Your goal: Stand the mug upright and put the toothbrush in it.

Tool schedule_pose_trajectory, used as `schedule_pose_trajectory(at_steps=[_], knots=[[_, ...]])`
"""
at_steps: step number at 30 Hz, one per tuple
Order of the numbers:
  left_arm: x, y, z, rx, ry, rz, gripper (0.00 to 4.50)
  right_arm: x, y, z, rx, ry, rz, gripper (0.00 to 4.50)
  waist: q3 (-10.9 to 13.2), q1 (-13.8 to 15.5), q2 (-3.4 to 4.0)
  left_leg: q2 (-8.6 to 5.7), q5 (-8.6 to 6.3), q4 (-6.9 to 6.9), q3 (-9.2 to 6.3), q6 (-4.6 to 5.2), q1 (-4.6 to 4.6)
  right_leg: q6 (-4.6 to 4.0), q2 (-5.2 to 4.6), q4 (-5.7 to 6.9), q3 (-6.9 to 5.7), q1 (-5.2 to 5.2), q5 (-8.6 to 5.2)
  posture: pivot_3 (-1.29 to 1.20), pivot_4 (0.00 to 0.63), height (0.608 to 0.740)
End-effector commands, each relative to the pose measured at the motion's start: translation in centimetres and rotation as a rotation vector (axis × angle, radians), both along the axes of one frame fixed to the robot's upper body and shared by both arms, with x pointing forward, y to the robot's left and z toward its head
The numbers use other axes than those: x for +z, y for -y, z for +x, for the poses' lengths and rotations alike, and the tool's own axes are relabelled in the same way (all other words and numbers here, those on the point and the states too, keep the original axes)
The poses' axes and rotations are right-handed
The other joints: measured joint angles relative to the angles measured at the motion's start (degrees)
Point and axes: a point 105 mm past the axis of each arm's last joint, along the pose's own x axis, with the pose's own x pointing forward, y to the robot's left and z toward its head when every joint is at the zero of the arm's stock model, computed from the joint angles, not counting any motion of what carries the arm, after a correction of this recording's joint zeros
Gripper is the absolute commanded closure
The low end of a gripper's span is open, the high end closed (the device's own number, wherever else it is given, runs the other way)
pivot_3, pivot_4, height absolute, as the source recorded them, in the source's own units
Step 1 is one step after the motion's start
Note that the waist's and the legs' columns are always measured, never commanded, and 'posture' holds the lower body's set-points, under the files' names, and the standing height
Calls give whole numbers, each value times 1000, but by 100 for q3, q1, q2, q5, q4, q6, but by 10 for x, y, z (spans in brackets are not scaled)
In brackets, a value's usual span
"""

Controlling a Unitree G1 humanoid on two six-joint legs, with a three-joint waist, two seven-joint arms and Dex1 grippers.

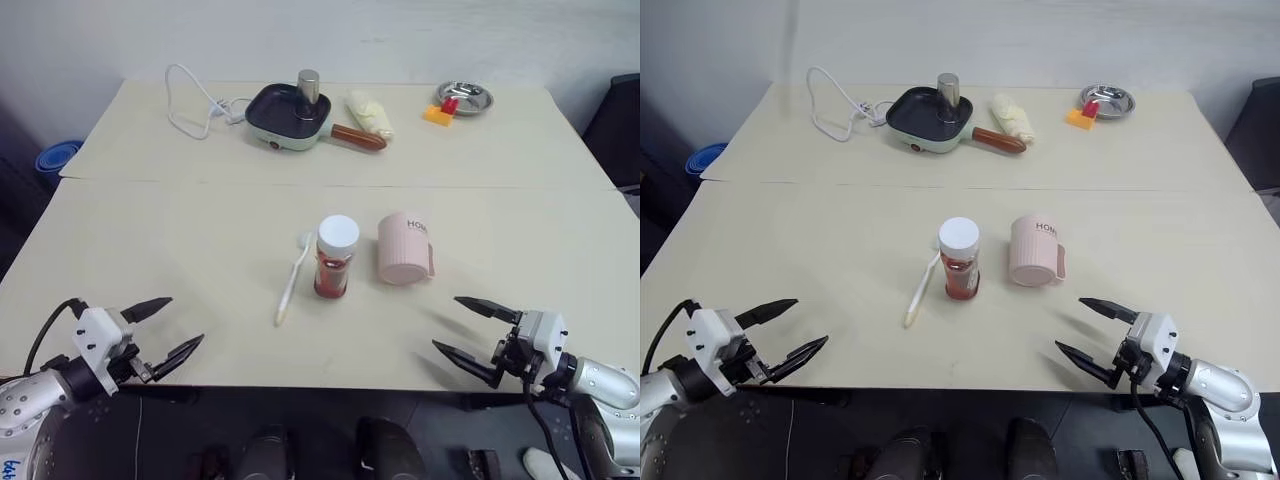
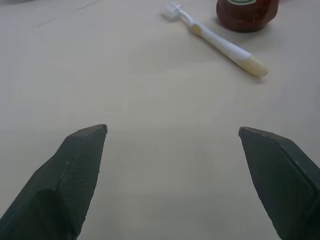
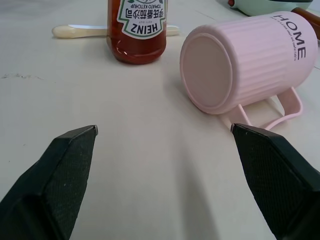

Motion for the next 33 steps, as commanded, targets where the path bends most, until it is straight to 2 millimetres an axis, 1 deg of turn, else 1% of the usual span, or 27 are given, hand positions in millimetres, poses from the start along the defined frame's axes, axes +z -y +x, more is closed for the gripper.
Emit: schedule_pose_trajectory(at_steps=[1, 4, 7, 11, 12, 14, 15, 16, 18, 20, 21, 22, 25, 27, 29, 33], knots=[[11, 0, -1, -13, 10, 4, 0, 5, -1, -4, 44, 2, -9, 32, 0, -3, 0, 0, 0, 0, 0, 0, 0, 0, -1, 0, 0, 0, 0, 0, 150, 740], [13, 2, -1, -16, 3, -1, 0, 5, 2, -3, 31, 14, -16, 32, 0, -5, 0, 2, 0, 0, 0, 0, 0, 0, 0, 0, 0, 0, 0, 0, 150, 740], [18, 11, 1, -40, 18, -27, 0, 4, 4, -3, 26, 15, -19, 32, 0, 0, 0, 2, 0, 1, 0, 0, 0, 0, 0, 2, 0, 0, 0, 0, 150, 740], [26, 27, 6, -87, 14, -39, 0, 3, 8, -3, 14, 25, -25, 32, 0, 1, 0, -2, 1, 2, 0, 0, 0, 0, 2, 4, 0, 0, 0, 0, 150, 740], [28, 33, 8, -98, -9, -65, 0, 4, 8, -3, 9, 27, -21, 32, 0, 1, 0, -3, 1, 2, 0, 0, 1, 0, 2, 5, 1, 1, 0, 0, 150, 740], [38, 49, 13, -133, -21, -114, 0, 6, 9, -3, 5, 20, 4, 32, 0, 7, 0, -4, 2, 3, -1, 1, 0, 0, 2, 12, 1, 2, 0, 0, 150, 740], [46, 62, 17, -169, -4, -131, 0, 11, 8, -4, 7, 36, 29, 32, 0, 17, 0, -4, 2, 4, -3, 1, -1, 0, 2, 15, 1, 2, 0, 0, 150, 740], [51, 71, 20, -192, 10, -139, 0, 15, 7, -5, 9, 50, 46, 32, 0, 24, 0, -5, 3, 6, -5, 1, 0, 1, 1, 24, 2, 4, 0, 0, 150, 740], [59, 106, 29, -284, 30, -192, 0, 30, 3, -9, 22, 104, 108, 32, 0, 68, 6, -9, 4, 7, -7, 2, 0, 3, 1, 27, 4, 6, 2, 0, 150, 740], [56, 134, 39, -332, 8, -201, 0, 41, 0, -11, 37, 156, 159, 32, 0, 96, 6, -16, 6, 10, -8, 5, 3, 12, 2, 30, 3, 12, 7, 0, 150, 740], [53, 145, 44, -338, 2, -198, 0, 45, -2, -12, 46, 178, 177, 32, -1, 112, 5, -18, 7, 10, -7, 6, 3, 15, 3, 31, 2, 15, 8, 0, 150, 740], [51, 158, 51, -333, -3, -210, 0, 48, -3, -12, 46, 199, 190, 32, -1, 118, 4, -19, 8, 12, -6, 6, 4, 16, 6, 31, 4, 16, 9, 0, 150, 740], [46, 188, 66, -297, 4, -220, 0, 59, -7, -13, 57, 264, 236, 32, 0, 141, 3, -17, 10, 13, 2, 4, 4, 16, 20, 26, 8, 15, 9, 0, 150, 740], [45, 203, 72, -270, 23, -231, 0, 61, -11, -13, 68, 265, 244, 32, 0, 140, 3, -18, 12, 16, 2, 2, 3, 16, 29, 23, 10, 14, 9, 0, 150, 740], [44, 211, 82, -212, 47, -222, 0, 60, -14, -13, 72, 249, 251, 32, 2, 144, 0, -17, 12, 16, 3, 2, 3, 16, 31, 22, 13, 14, 9, 0, 150, 740], [43, 226, 95, -133, 57, -264, 0, 58, -19, -14, 76, 219, 258, 32, 2, 154, -1, -15, 15, 18, 1, 4, 2, 17, 32, 22, 15, 15, 9, 0, 150, 740]])
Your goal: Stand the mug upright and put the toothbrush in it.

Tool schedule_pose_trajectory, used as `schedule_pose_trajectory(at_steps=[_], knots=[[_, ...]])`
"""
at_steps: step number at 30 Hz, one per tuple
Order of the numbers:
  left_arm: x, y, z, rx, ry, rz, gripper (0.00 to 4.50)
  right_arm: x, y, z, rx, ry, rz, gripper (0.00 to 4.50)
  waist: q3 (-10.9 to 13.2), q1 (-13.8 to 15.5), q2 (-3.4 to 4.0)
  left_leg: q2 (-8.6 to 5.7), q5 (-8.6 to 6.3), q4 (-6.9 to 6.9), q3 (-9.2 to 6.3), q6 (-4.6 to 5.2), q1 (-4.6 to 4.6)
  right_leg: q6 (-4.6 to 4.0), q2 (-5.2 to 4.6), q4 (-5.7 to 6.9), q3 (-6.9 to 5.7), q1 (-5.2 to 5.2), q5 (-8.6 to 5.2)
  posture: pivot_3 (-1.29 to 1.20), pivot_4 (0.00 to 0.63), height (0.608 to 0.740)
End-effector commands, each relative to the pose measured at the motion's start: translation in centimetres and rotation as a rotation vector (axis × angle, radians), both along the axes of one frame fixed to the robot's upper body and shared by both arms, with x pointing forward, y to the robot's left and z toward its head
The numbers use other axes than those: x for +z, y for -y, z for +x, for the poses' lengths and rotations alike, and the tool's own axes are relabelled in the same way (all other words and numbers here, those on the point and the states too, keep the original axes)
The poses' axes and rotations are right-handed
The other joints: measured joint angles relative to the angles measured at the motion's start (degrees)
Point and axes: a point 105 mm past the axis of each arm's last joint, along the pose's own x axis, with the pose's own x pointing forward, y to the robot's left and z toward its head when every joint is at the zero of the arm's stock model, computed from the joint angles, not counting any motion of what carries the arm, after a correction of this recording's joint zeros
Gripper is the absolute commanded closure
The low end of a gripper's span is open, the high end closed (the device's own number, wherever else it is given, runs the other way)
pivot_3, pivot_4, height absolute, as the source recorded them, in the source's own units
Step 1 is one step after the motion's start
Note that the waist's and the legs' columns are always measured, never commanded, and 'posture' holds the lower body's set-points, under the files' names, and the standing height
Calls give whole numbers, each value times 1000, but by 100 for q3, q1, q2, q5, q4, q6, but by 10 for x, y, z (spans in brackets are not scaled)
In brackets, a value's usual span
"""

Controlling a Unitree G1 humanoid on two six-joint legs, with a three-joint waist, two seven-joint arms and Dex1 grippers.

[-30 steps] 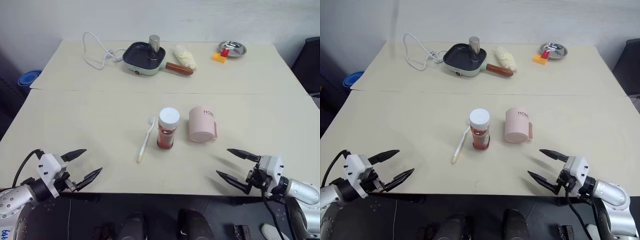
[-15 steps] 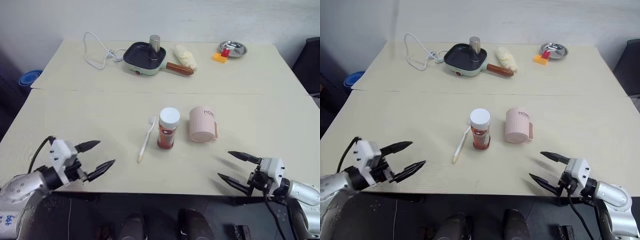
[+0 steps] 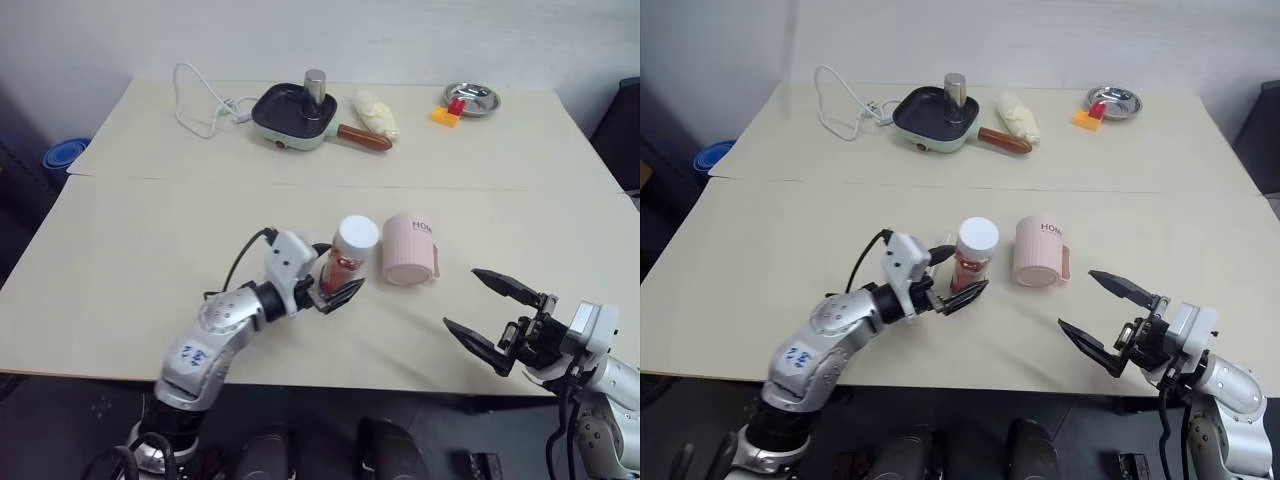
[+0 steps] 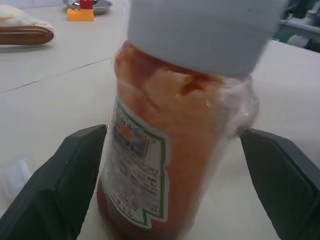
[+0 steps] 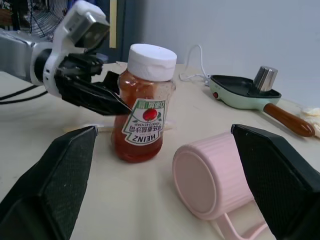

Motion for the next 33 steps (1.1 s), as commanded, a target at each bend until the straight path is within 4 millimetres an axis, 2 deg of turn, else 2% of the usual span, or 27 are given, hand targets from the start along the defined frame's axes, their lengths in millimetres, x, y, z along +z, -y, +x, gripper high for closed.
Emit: schedule_pose_trajectory(at_steps=[1, 3, 6, 8, 10, 12, 14, 16, 17, 19, 23, 26, 28, 31, 33], knots=[[4, 9, 8, 54, 40, -2, 0, 5, -4, -2, 7, 9, 23, 32, 0, 0, -1, 0, 0, 0, -1, 0, -1, 0, 0, 0, 0, 0, 0, 0, 150, 740], [-1, 15, 12, 65, 35, 3, 0, 3, -3, -1, 0, -6, 20, 32, 0, 1, -1, 1, 1, 0, 0, 2, 0, 1, -2, 0, 1, 0, 1, 0, 150, 740], [-2, 13, 16, 94, 50, 8, 626, 0, -1, 0, -9, -9, 19, 0, 1, 0, -1, 1, 1, 1, -1, 3, -1, 2, -2, 0, 0, 0, 1, 0, 150, 740], [0, 8, 15, 91, 54, -3, 1251, -2, 2, 0, -17, -8, 21, 0, 0, -7, -1, 3, 1, 1, -1, 2, -1, 2, -1, 0, 0, -2, 1, 0, 150, 740], [4, 1, 16, 96, 69, -3, 1653, -4, 4, -1, -18, -9, 20, 0, 1, -5, -1, 5, 2, 0, -1, 2, -2, 2, -1, 0, -1, -2, 1, 0, 150, 740], [20, -5, 11, 47, 111, -60, 1720, -7, 4, -2, -14, -7, 18, 0, 1, -6, -1, 5, 2, 1, -1, 2, -2, 2, -2, 0, 0, -2, 1, 0, 150, 740], [53, -16, 2, -30, 181, -189, 1723, -6, 5, -2, -17, 7, 19, 0, 1, -11, -1, 6, 2, 1, -1, 2, -3, 2, -2, 1, 0, -4, 1, 0, 150, 740], [82, -50, 4, -1, 236, -277, 1723, 1, 5, 0, -16, 26, 44, 0, 1, -14, -2, 10, 3, 2, -2, 1, -5, 1, -3, 1, -2, -4, 1, 0, 150, 740], [90, -67, 6, 32, 250, -290, 1723, 5, 3, 2, -15, 35, 59, 0, 2, -25, -3, 10, 3, 4, -2, 1, -5, 2, -4, 2, -2, -4, 1, 0, 150, 740], [92, -111, 12, 152, 262, -234, 1723, 12, -11, 3, 51, 50, 65, 0, 1, -69, -1, 13, 6, 6, -1, -4, 0, 1, -3, 8, -1, -4, 1, 0, 150, 740], [61, -204, 12, 487, 180, -25, 1723, 17, -53, 4, 225, 75, 81, 0, -3, -198, 6, 20, 5, -8, 1, -11, 12, -6, 11, 10, 2, -4, -3, 0, 150, 740], [46, -255, 2, 684, 151, 36, 1723, 20, -74, 8, 281, 105, 113, 0, 7, -161, -11, 29, 3, -3, -4, -16, 3, -7, 23, 10, 8, -12, -4, 0, 150, 740], [31, -282, -7, 772, 103, 61, 1723, 23, -82, 13, 287, 119, 142, 0, 13, -108, -29, 27, 3, 3, -13, -15, -11, -7, 21, 9, 3, -15, -4, 0, 150, 740], [11, -312, -22, 863, 19, 46, 1723, 21, -88, 15, 297, 114, 148, 0, 5, -49, -46, 16, -2, 5, -21, -9, -15, -7, 4, 8, 1, -15, -4, 0, 150, 740], [8, -319, -27, 879, 1, 17, 1003, 16, -87, 16, 295, 107, 132, 0, 4, -31, -47, 11, -7, 4, -22, -7, -14, -7, -6, 9, -2, -14, -4, 0, 150, 740]])
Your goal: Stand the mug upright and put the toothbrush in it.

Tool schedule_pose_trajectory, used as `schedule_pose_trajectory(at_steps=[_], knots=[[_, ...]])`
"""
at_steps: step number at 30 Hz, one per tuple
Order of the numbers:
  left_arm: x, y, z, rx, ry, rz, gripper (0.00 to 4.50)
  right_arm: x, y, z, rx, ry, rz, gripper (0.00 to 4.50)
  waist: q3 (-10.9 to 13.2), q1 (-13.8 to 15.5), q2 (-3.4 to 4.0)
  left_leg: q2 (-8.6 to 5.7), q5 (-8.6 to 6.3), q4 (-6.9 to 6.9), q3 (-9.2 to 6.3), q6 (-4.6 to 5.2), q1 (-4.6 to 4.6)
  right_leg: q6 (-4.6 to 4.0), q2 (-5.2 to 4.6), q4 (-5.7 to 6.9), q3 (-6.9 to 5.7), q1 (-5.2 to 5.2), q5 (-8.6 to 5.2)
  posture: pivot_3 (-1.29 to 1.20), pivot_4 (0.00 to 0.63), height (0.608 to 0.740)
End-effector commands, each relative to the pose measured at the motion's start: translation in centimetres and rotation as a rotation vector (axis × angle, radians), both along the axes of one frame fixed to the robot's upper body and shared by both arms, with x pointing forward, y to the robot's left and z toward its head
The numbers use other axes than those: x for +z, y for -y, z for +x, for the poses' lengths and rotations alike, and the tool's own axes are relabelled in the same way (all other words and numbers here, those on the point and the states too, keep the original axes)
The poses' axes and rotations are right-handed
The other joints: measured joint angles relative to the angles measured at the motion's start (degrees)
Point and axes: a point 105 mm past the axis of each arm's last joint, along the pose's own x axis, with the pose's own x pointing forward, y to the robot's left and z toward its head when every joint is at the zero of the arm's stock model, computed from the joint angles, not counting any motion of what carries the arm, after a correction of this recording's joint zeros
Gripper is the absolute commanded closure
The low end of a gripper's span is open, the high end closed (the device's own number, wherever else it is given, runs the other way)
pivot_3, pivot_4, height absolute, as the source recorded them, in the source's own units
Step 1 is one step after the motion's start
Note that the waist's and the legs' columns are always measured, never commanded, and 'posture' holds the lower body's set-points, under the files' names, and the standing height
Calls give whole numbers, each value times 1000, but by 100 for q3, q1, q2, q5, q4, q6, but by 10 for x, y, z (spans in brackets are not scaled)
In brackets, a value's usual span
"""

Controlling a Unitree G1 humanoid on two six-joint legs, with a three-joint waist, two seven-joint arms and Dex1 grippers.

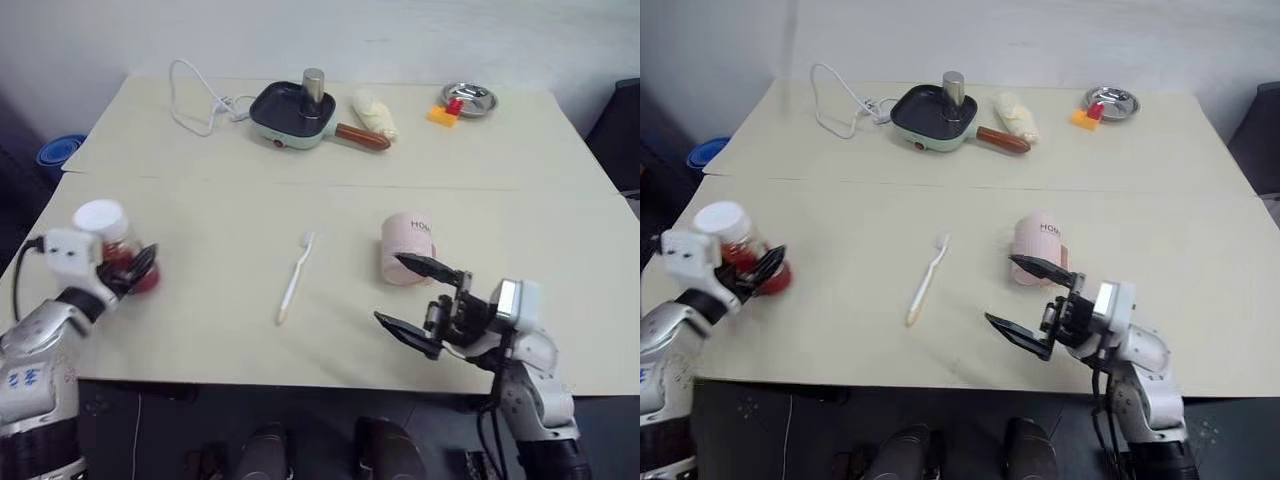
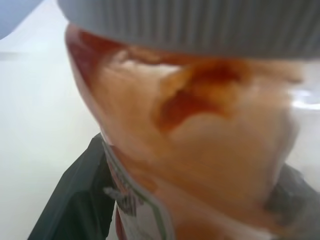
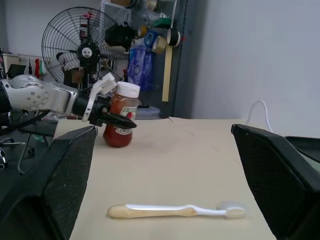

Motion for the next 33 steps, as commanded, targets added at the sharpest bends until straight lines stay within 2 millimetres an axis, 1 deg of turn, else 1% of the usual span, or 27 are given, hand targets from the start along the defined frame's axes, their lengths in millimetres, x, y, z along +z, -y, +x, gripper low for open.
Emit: schedule_pose_trajectory(at_steps=[1, 3, 4, 6, 8, 11, 12, 13, 14, 15, 17, 18, 19, 20, 21, 22, 23, 24, 26, 28, 30, 31, 33], knots=[[14, -15, -9, 40, 63, -16, 672, -3, 3, -1, -9, 13, -11, 0, 0, 7, 0, -3, 0, -1, 0, 0, 0, 0, -6, -1, -3, 0, 0, 0, 150, 740], [18, -15, -13, 30, 61, 12, 93, -6, 10, 1, -24, 16, -25, 0, 0, 1, 0, -4, -1, -1, 1, 0, 1, 0, -11, 1, -8, 1, 0, 0, 150, 740], [19, -15, -14, 25, 55, 16, 17, -6, 12, 2, -29, 18, -31, 0, 0, -7, 0, -4, 0, -1, 5, 0, 2, 1, -12, 0, -8, 1, 0, 0, 150, 740], [21, -24, -27, 48, 37, 25, 17, -6, 22, 4, -53, 18, -47, 0, 0, -38, 0, -4, 0, -2, 9, 0, 7, 1, -12, 4, -6, 1, 0, 0, 150, 740], [19, -28, -41, 33, 6, 16, 17, -7, 33, 4, -68, 16, -72, 0, 0, -108, 0, 0, -1, -4, 9, -2, 7, 1, -13, 3, -6, 0, 0, 0, 150, 740], [13, -30, -66, -21, -39, 38, 17, -13, 50, 2, -88, 2, -118, 0, 0, -157, 0, 5, -4, -12, 15, -5, 9, 0, -15, -2, -4, -3, 0, 0, 150, 740], [7, -33, -79, -35, -62, 33, 17, -17, 59, 0, -98, -8, -147, 0, 0, -166, 0, 8, -6, -13, 18, -6, 10, -1, -16, -5, -2, -3, -1, 0, 150, 740], [4, -35, -88, -44, -76, 27, 17, -21, 65, -1, -103, -14, -166, 0, 0, -171, 0, 8, -6, -15, 21, -5, 12, -3, -15, -5, -2, -3, -2, 0, 150, 740], [-1, -33, -96, -70, -100, 19, 17, -24, 70, -3, -108, -23, -182, 0, 0, -167, 0, 11, -7, -16, 23, -6, 12, -4, -15, -6, -3, -4, -2, 0, 150, 740], [-9, -23, -108, -151, -145, 35, 17, -29, 81, -3, -146, -45, -199, 0, 0, -160, 0, 11, -8, -15, 23, -6, 12, -6, -15, -7, -4, -4, -3, 0, 150, 740], [-17, -8, -121, -264, -195, 90, 17, -33, 96, -3, -198, -67, -217, 0, 0, -153, 0, 11, -9, -14, 27, -3, 13, -6, -15, -9, -2, -4, -4, 0, 150, 740], [-21, 7, -124, -351, -223, 114, 17, -36, 107, -4, -234, -98, -224, 0, 0, -136, 0, 7, -15, -13, 34, 3, 16, -7, -23, -30, 5, -8, -4, 0, 150, 740], [-24, 20, -125, -417, -233, 132, 17, -39, 114, -4, -253, -131, -223, 0, 0, -106, 0, 6, -19, -13, 34, 5, 16, -7, -32, -30, 5, -8, -4, 0, 150, 740], [-26, 29, -125, -462, -238, 141, 17, -40, 119, -5, -266, -154, -222, 0, 0, -68, 4, 6, -25, -11, 31, 6, 15, -8, -41, -30, 5, -10, -4, 0, 150, 740], [-25, 53, -117, -560, -207, 150, 17, -43, 130, -6, -311, -184, -219, 0, -1, -39, 7, -2, -37, -10, 28, -11, 14, -7, -50, -29, 8, -10, -4, 0, 150, 740], [-18, 75, -105, -636, -135, 158, 17, -47, 140, -8, -351, -199, -226, 0, -3, 9, 11, -2, -41, -10, 28, -16, 15, -7, -54, -30, 17, -10, -4, 0, 150, 740], [-10, 91, -95, -686, -66, 165, 17, -50, 147, -10, -381, -209, -235, 0, -7, 50, 18, -2, -41, -10, 24, -17, 15, -7, -57, -30, 33, -8, -3, 0, 150, 740], [-5, 100, -89, -713, -21, 171, 17, -51, 152, -12, -399, -215, -241, 0, -8, 71, 18, -6, -39, -10, 15, -18, 15, -7, -57, -29, 44, -1, -3, 0, 150, 740], [7, 117, -72, -785, 55, 185, 17, -59, 168, -18, -453, -235, -280, 0, -10, 48, 17, -3, -33, -9, 15, -20, 16, -6, -53, -27, 49, 0, -2, 0, 150, 740], [15, 130, -62, -873, 66, 127, 17, -60, 182, -20, -530, -249, -273, 0, -14, 19, 24, -3, -18, -10, 22, -1, 18, -7, -33, -19, 45, 1, -2, 0, 150, 740], [20, 137, -58, -928, 66, 103, 17, -56, 185, -19, -551, -257, -257, 0, -17, -72, 32, 3, -10, -12, 47, 0, 26, -6, -4, 4, 20, -2, -2, 0, 150, 740], [22, 140, -57, -952, 67, 95, 17, -49, 183, -14, -568, -256, -238, 0, -17, -134, 32, 4, -10, -13, 52, 0, 28, -6, -2, 4, 21, -2, -2, 0, 150, 740], [26, 145, -54, -985, 74, 82, 17, -40, 181, 3, -624, -321, -232, 0, -17, -215, 32, 12, -10, -13, 61, 0, 34, -4, 5, 3, 30, -1, -1, 0, 150, 740]])
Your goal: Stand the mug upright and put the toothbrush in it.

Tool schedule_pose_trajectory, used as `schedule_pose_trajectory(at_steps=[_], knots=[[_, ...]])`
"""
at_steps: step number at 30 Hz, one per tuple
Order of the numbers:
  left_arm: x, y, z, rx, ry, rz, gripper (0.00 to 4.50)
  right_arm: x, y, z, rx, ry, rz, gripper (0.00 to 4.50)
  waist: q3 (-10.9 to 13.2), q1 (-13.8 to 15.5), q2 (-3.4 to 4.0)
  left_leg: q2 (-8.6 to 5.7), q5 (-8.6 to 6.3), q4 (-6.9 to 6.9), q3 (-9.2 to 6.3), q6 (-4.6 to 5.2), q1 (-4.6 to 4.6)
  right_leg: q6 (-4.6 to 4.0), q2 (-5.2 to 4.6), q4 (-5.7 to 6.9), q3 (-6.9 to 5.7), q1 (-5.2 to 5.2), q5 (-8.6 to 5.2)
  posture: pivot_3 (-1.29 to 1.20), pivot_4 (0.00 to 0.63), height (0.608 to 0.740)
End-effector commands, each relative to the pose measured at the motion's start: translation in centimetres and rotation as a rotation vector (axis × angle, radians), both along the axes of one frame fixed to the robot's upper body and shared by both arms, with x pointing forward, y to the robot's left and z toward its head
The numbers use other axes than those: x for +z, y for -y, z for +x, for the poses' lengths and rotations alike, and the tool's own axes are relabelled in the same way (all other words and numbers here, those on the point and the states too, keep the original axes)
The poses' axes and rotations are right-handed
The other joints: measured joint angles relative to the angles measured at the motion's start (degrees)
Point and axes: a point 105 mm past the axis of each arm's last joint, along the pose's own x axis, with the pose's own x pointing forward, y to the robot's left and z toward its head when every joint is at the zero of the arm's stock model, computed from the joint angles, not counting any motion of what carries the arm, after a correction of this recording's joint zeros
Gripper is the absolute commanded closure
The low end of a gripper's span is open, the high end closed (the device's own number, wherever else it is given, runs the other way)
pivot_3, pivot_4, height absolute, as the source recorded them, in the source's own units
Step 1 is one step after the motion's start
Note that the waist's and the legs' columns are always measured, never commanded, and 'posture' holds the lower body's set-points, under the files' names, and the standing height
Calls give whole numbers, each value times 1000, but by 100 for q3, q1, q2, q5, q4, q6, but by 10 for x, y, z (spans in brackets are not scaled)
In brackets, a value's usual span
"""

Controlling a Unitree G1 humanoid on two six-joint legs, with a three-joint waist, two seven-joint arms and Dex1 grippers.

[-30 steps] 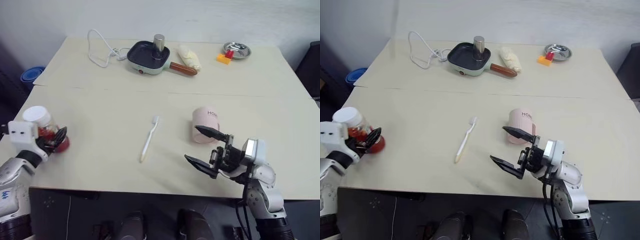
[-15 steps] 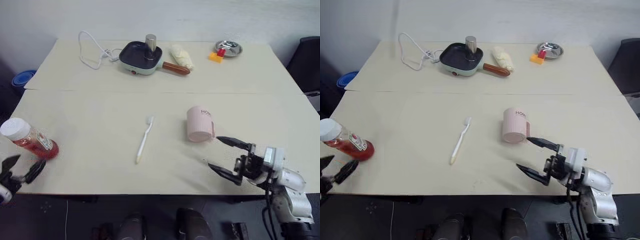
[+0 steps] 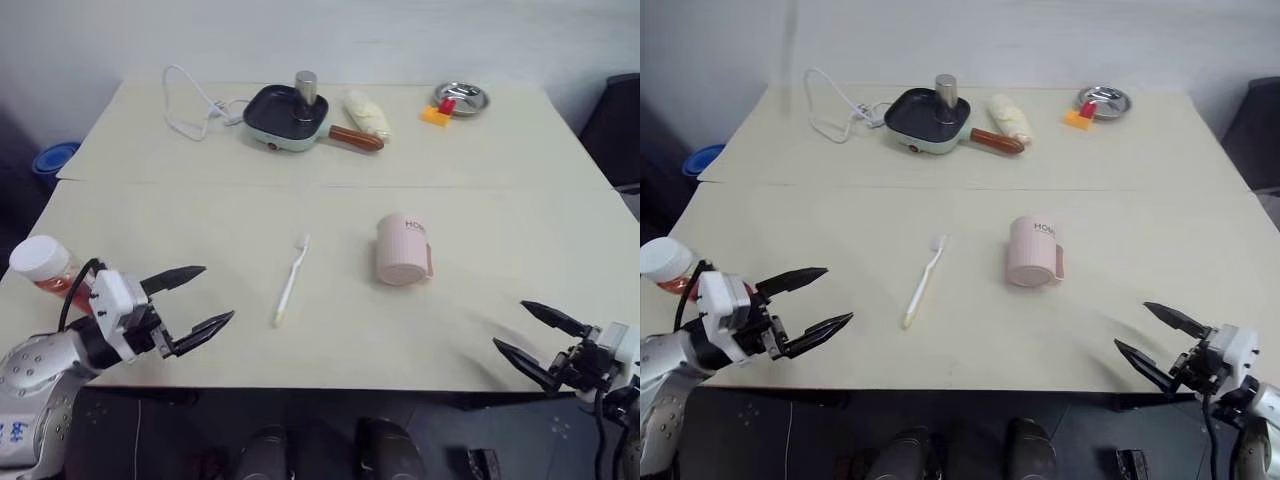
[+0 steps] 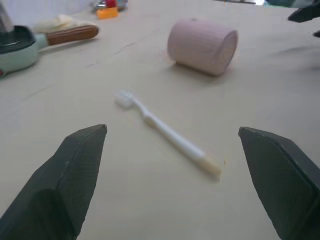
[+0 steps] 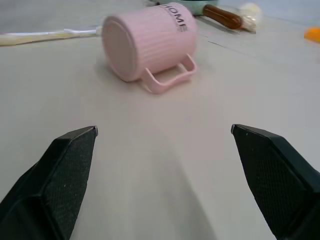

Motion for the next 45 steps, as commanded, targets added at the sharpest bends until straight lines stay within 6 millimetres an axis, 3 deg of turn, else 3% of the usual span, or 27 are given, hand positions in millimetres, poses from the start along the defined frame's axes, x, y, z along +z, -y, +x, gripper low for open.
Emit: schedule_pose_trajectory(at_steps=[1, 6, 10, 13, 19, 24, 27, 35, 38, 42, 45], knots=[[6, 9, 0, -73, -16, -34, 17, 29, -3, 30, -102, -44, -9, 0, 1, -78, 2, 1, 0, 2, 0, 0, 2, 0, 0, 2, 2, 0, 0, 0, 150, 740], [3, 21, 3, -121, -27, -37, 17, 53, -26, 80, -179, -296, 54, 0, 3, -118, 5, 8, 1, 2, 3, -2, 14, -3, -23, -3, 32, -3, -2, 0, 150, 740], [4, 25, 3, -112, -32, -104, 17, 49, -37, 109, -286, -607, -24, 0, 2, -74, 8, 16, -1, 0, -7, -10, -18, -17, -29, 8, 48, -32, -9, 0, 150, 740], [2, 25, -3, -115, -36, -96, 17, 57, -49, 132, -335, -727, 3, 0, 3, -62, 7, 0, 5, 7, 1, -6, -67, -16, -13, 34, 43, -88, -9, 0, 150, 740], [0, 24, -12, -118, -44, -69, 17, 58, -81, 147, -291, -914, -44, 0, 3, -67, 5, -15, 8, 10, 15, 6, -72, -9, -13, 37, 21, -96, -5, 0, 150, 740], [6, 19, -9, -100, -19, -51, 17, 42, -105, 139, -211, -1043, -128, 0, 1, -88, 3, -16, 11, 10, 15, 9, -72, -6, -14, 42, 22, -95, -3, 0, 150, 740], [6, 19, -9, -104, -21, -47, 0, 39, -116, 132, -166, -1121, -139, 630, 0, -92, 1, -14, 11, 10, 15, 8, -72, -6, -11, 42, 20, -96, -3, 0, 150, 740], [3, 24, -7, -126, -17, -42, 0, 29, -109, 146, -221, -1107, -132, 3339, -17, -105, -27, -6, 11, 10, 19, 2, -66, -6, 1, 41, 22, -93, -3, 0, 150, 740], [1, 24, -6, -123, -14, -43, 0, 36, -116, 147, -142, -1085, -56, 4426, -21, -116, -34, -1, 11, 10, 22, -2, -61, -6, 5, 41, 26, -90, -3, 0, 150, 740], [1, 17, -4, -64, 2, -70, 0, 74, -144, 149, 151, -763, 64, 4473, -17, -94, -28, 18, 8, 7, 26, -11, -64, -7, 26, 34, 31, -94, -4, 0, 150, 740], [-1, 12, -3, -20, -3, -83, 0, 93, -162, 150, 265, -488, 162, 4473, -7, -97, -12, 19, 7, 5, 33, -13, -71, -6, 31, 35, 38, -104, -3, 0, 150, 740]])
